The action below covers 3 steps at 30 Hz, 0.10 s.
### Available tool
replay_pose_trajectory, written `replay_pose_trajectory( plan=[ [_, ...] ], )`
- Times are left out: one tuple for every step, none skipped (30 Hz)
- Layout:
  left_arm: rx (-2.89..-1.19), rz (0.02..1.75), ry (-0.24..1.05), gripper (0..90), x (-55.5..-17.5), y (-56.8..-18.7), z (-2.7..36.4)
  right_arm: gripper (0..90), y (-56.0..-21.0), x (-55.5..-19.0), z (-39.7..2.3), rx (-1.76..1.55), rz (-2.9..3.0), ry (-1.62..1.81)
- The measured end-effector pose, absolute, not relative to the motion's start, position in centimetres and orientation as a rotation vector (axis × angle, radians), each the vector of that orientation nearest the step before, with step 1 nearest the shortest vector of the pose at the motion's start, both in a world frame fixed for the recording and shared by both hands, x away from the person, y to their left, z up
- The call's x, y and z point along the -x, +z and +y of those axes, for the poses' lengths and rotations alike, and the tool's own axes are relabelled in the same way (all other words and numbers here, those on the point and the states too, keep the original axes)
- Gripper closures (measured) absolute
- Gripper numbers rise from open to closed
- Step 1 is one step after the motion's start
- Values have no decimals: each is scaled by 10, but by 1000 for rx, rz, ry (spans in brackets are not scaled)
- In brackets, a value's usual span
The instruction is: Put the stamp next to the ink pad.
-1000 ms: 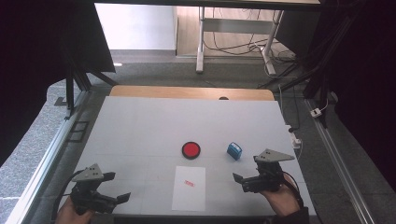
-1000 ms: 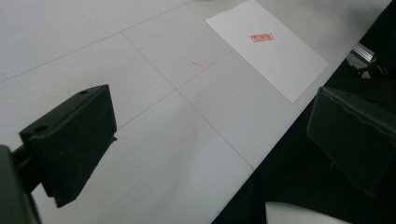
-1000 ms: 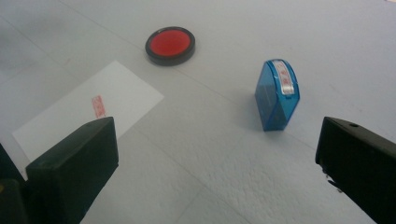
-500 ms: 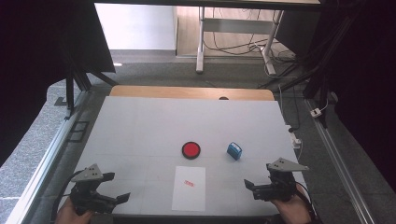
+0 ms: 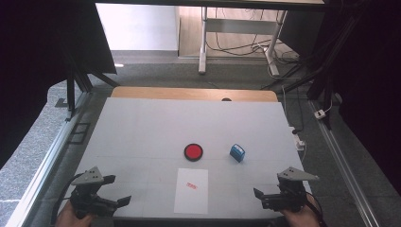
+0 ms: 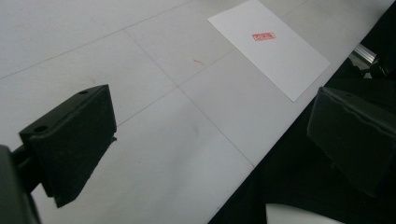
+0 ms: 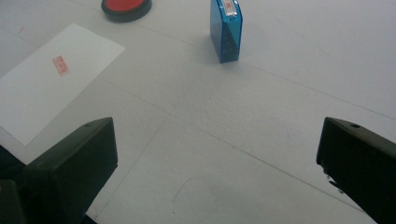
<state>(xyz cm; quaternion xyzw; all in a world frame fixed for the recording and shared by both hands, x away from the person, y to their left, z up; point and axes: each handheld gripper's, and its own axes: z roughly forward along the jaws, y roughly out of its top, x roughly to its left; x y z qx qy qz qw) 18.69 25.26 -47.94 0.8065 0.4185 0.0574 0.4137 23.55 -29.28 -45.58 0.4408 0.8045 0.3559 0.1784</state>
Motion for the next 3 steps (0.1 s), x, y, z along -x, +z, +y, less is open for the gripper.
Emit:
replay_pose_trajectory(
  plan=[
    [-2028,1052,145,13,-187,-479,252,0,-456,-236,-293,-1248,2274,1010],
    [-2027,1052,145,13,-187,-479,252,0,-456,-236,-293,-1252,2275,1007],
    [-2027,1052,145,12,-187,-479,252,0,-456,-236,-293,-1253,2277,1000]
  ],
)
